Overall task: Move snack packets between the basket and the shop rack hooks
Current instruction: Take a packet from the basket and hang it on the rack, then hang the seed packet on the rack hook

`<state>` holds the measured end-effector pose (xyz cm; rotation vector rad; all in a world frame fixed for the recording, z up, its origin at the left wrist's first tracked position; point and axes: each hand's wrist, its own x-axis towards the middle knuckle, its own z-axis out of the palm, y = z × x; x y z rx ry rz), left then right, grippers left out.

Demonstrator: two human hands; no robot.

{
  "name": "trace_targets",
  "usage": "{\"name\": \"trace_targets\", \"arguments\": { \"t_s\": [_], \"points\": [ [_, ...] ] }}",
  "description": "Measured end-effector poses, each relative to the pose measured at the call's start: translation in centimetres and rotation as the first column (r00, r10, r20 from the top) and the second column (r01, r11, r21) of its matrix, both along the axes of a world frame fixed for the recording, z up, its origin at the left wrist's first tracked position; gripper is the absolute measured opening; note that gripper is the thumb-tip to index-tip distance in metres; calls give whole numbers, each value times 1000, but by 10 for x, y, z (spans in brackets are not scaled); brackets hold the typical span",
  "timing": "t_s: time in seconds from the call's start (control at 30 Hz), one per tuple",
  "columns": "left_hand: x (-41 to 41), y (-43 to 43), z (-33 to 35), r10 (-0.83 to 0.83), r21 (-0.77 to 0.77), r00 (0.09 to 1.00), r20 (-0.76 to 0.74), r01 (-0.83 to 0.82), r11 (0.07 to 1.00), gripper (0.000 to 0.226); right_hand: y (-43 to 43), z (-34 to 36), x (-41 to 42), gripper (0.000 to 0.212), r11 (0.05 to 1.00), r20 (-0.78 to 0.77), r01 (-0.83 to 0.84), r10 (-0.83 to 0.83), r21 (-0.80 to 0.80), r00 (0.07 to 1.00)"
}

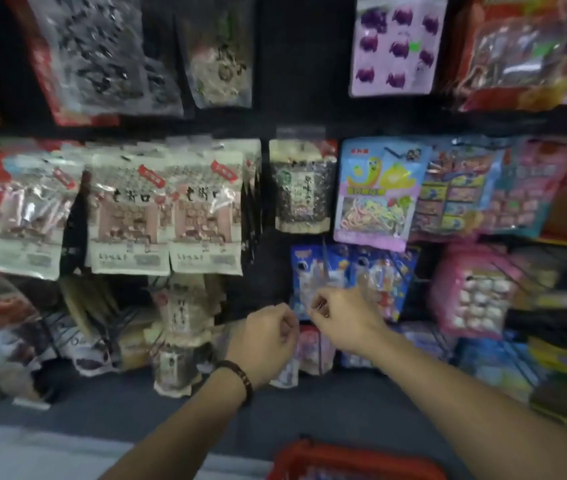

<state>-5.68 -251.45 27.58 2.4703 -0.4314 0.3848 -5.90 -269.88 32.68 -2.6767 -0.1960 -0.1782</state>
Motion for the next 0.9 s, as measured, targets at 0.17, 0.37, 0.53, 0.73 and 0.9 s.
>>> {"name": "trace_targets", "arguments": {
  "t_s": [0.17, 0.37, 0.53, 0.73, 0.9],
  "points": [
    [-53, -51, -108, -142, 65, 927, -346, 175, 982, 13, -62, -116, -62, 11, 998, -238, 65, -68, -20, 969],
    [-96, -92, -240, -122, 204, 797, -592, 294, 934, 13, -128, -268, -128, 9, 982, -486, 186, -175, -25, 856],
    [-114, -116, -328, -44, 202, 647, -761, 301, 932, 12, -163, -355, -167, 26, 956, -678, 288, -242, -47, 694],
    [-111, -150, -412, 38, 223, 485, -874, 330, 917, 38, -178, -425, -179, 50, 867, -752, 481, -229, 132, 618],
    [-100, -159, -464, 87, 281, 497, -864, 332, 900, 69, -178, -499, -169, 38, 603, -764, 759, -361, 247, 535]
  ]
}}
